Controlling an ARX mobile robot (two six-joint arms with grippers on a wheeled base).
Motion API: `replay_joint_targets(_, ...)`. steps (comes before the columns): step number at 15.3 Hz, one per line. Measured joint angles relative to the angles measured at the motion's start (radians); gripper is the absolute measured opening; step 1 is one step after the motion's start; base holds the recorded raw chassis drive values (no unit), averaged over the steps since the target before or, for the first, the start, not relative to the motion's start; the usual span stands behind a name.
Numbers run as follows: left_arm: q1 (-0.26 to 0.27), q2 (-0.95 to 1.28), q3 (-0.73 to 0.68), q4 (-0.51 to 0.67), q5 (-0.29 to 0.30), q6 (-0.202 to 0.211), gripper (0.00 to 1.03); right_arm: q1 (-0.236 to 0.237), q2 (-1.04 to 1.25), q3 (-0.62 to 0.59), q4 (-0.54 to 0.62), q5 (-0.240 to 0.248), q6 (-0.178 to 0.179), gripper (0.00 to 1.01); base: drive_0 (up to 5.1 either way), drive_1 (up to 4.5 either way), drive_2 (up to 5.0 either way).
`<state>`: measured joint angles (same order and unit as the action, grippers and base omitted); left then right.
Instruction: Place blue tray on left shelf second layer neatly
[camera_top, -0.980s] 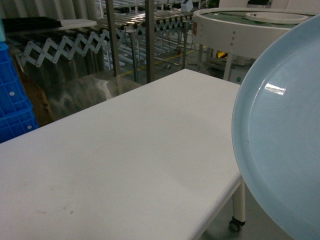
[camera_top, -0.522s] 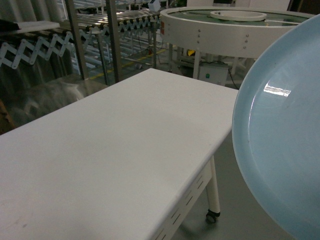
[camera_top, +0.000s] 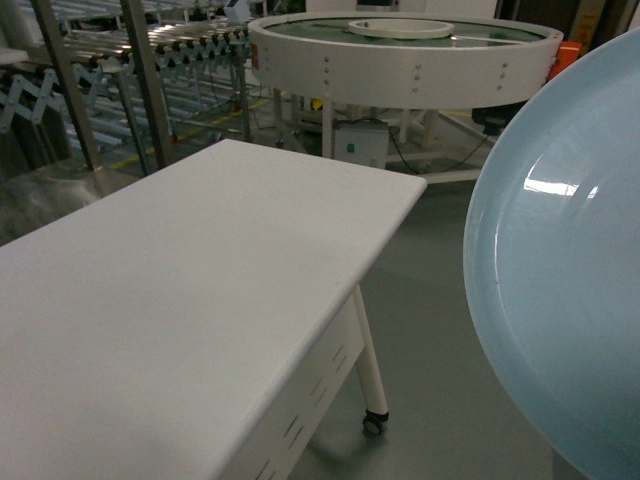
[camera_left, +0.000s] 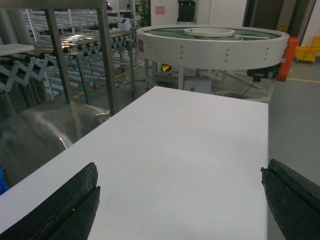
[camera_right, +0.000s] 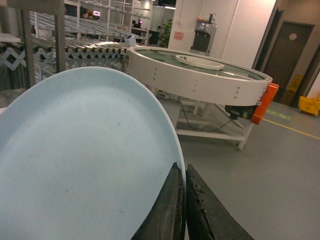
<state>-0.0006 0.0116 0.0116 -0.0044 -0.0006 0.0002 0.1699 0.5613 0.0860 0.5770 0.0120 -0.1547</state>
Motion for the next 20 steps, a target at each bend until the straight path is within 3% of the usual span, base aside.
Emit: replay_joint_targets(20,0.0,0.0,0.0,0.0,0.0,0.0,0.98,0.0,0.0,0.0,0.0,0.0,0.0,0.02,-1.5,-1.54,-1.5)
